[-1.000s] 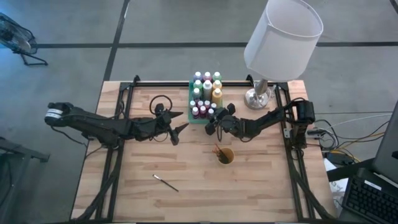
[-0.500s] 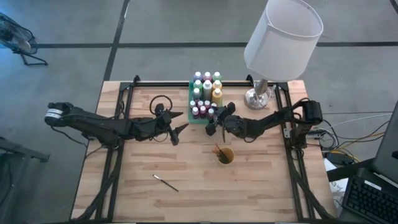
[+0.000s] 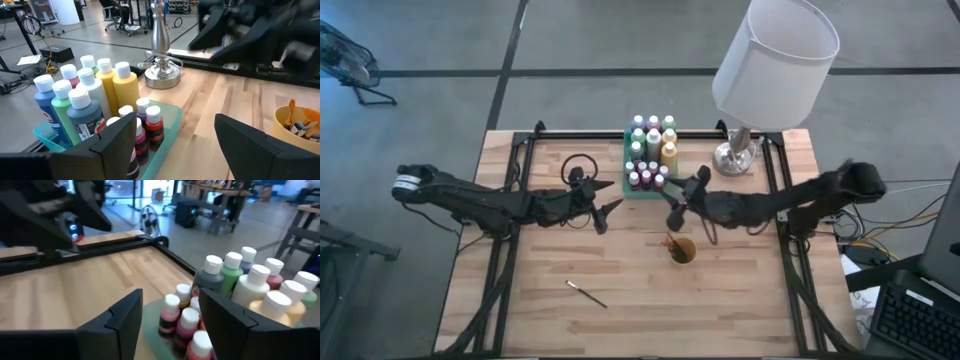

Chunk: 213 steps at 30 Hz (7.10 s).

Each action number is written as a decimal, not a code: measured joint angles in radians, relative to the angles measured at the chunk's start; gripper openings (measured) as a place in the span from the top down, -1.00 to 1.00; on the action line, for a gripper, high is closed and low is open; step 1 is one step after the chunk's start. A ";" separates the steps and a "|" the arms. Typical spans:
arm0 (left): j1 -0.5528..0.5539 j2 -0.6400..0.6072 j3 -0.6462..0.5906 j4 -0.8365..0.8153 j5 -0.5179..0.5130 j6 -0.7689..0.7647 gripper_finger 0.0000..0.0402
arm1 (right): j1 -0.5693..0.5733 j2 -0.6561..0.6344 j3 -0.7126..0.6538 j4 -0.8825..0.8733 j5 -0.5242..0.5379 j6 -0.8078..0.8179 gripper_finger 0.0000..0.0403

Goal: Pick & Place Paint Supplies
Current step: Put the silver paintbrush into the yellow cup

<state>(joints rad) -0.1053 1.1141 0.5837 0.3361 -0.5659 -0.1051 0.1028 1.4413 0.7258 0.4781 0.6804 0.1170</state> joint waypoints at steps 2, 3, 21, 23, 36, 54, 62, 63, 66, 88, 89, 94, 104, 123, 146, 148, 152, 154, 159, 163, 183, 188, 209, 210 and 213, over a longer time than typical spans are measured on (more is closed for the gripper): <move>0.000 0.000 -0.001 -0.006 0.000 0.000 -0.36 | 0.028 -0.075 0.000 -0.095 0.000 0.017 0.09; 0.000 0.000 -0.001 -0.007 0.000 0.000 -0.36 | 0.043 -0.111 0.000 -0.141 0.000 0.028 0.11; 0.000 0.000 -0.001 -0.015 0.000 0.000 -0.36 | 0.258 -0.556 -0.001 -0.690 -0.073 0.177 0.49; 0.000 0.000 -0.001 -0.015 0.000 0.000 -0.36 | 0.281 -0.564 -0.004 -0.690 -0.078 0.171 0.54; 0.000 0.000 -0.001 -0.016 0.000 0.000 -0.36 | 0.392 -0.535 -0.006 -0.685 -0.080 0.112 0.81; 0.000 0.000 -0.001 -0.017 0.000 0.000 -0.36 | 0.397 -0.535 -0.054 -0.653 -0.077 0.147 0.82; 0.009 0.000 0.009 0.003 0.002 0.000 -0.36 | 0.397 -0.528 -0.058 -0.625 -0.076 0.118 0.90; 0.011 -0.001 0.016 0.004 0.002 0.000 -0.36 | 0.397 -0.527 -0.059 -0.623 -0.076 0.115 0.91; 0.011 -0.003 0.029 0.005 0.000 0.000 -0.36 | 0.397 -0.527 -0.060 -0.622 -0.076 0.102 0.94; 0.014 -0.002 0.025 -0.002 -0.003 -0.179 -0.36 | 0.397 -0.527 -0.063 -0.620 -0.076 0.089 0.96; 0.014 -0.002 0.024 -0.011 0.002 -0.183 -0.36 | 0.397 -0.527 -0.065 -0.620 -0.076 0.089 0.96; 0.019 -0.003 0.026 -0.077 0.215 -0.188 -0.36 | 0.397 -0.527 -0.066 -0.621 -0.076 0.089 0.96; -0.129 -0.019 0.340 -0.902 0.322 -0.179 -0.36 | 0.397 -0.527 -0.073 -0.621 -0.076 0.091 0.96; -0.600 0.143 0.497 -1.339 0.202 -0.560 -0.36 | 0.396 -0.527 -0.074 -0.621 -0.076 0.090 0.96; -0.601 0.463 0.491 -1.335 0.474 -0.531 -0.36 | 0.396 -0.527 -0.077 -0.618 -0.076 0.092 0.96; -0.597 0.470 0.491 -1.335 0.474 -0.530 -0.36 | 0.396 -0.527 -0.077 -0.618 -0.076 0.092 0.96; -0.581 0.482 0.491 -1.335 0.474 -0.508 -0.36 | 0.396 -0.527 -0.077 -0.616 -0.076 0.092 0.96; -0.572 0.486 0.491 -1.335 0.474 -0.490 -0.36 | 0.396 -0.527 -0.077 -0.616 -0.076 0.092 0.96; -0.548 0.505 0.475 -1.330 0.497 -0.471 -0.36 | 0.396 -0.527 -0.077 -0.615 -0.076 0.092 0.96; -0.531 0.525 0.438 -1.319 0.535 -0.470 -0.36 | 0.396 -0.527 -0.077 -0.614 -0.076 0.091 0.96; -0.516 0.610 0.397 -1.210 0.589 -0.397 -0.32 | 0.396 -0.527 -0.079 -0.614 -0.076 0.089 0.96; -0.513 0.612 0.400 -1.208 0.629 -0.393 -0.15 | 0.396 -0.527 -0.079 -0.614 -0.076 0.089 0.96; -0.501 0.612 0.398 -1.208 0.637 -0.357 0.40 | 0.396 -0.527 -0.079 -0.614 -0.076 0.090 0.96; -0.501 0.612 0.398 -1.208 0.636 -0.357 0.41 | 0.396 -0.527 -0.079 -0.614 -0.076 0.090 0.96; -0.500 0.613 0.398 -1.207 0.634 -0.357 0.43 | 0.396 -0.527 -0.079 -0.614 -0.076 0.090 0.96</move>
<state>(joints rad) -0.6056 1.7269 0.9813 -0.8705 0.0681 -0.4618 0.4992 0.9142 0.6468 -0.1360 0.6048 0.2066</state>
